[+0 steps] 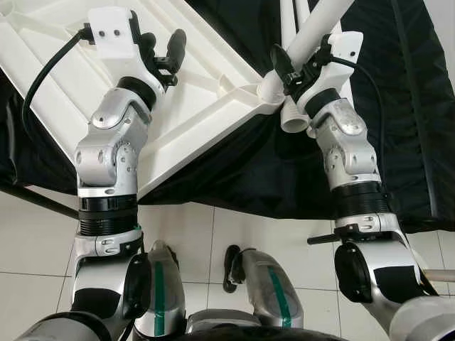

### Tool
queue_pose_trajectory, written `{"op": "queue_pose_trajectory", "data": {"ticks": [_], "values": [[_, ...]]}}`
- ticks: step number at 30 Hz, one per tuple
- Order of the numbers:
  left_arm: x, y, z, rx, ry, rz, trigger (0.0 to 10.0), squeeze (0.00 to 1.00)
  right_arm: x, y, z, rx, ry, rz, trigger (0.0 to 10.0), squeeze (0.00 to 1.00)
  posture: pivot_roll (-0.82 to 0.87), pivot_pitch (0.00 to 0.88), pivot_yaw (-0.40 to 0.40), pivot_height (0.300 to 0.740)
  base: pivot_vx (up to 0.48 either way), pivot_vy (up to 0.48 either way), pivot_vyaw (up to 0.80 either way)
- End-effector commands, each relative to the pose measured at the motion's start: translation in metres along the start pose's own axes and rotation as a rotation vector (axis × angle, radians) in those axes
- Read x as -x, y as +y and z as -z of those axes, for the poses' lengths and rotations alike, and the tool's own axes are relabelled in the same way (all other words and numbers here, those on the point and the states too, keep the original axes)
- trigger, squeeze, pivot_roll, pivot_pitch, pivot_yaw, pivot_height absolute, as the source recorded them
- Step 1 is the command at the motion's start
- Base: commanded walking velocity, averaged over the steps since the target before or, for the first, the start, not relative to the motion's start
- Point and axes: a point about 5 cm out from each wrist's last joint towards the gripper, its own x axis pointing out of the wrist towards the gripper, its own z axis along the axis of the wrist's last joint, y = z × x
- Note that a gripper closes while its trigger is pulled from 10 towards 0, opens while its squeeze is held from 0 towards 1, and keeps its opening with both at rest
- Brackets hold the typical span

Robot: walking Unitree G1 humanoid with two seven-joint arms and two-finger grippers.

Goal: Building children table

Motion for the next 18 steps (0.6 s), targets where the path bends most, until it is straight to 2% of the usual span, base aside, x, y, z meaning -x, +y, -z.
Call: {"op": "queue_pose_trajectory", "data": {"ticks": [1, 13, 18], "values": [[0.000, -0.001, 0.001, 0.008, 0.007, -0.035, 10.0, 0.00, 0.003, 0.005, 0.015, -0.037, 0.063, -0.039, 10.0, 0.00, 0.14, 0.106, -0.076, 0.740, 0.000, 0.000, 0.00], [0.000, -0.002, 0.001, 0.012, 0.009, -0.034, 10.0, 0.00, 0.001, 0.007, 0.009, -0.076, 0.049, -0.075, 10.0, 0.00, 0.14, 0.108, -0.073, 0.740, 0.000, 0.000, 0.00], [-0.001, -0.002, 0.001, 0.012, 0.009, -0.029, 10.0, 0.00, 0.001, 0.007, -0.001, -0.106, -0.026, -0.081, 10.0, 0.00, 0.14, 0.107, -0.075, 0.740, 0.000, 0.000, 0.00]]}}
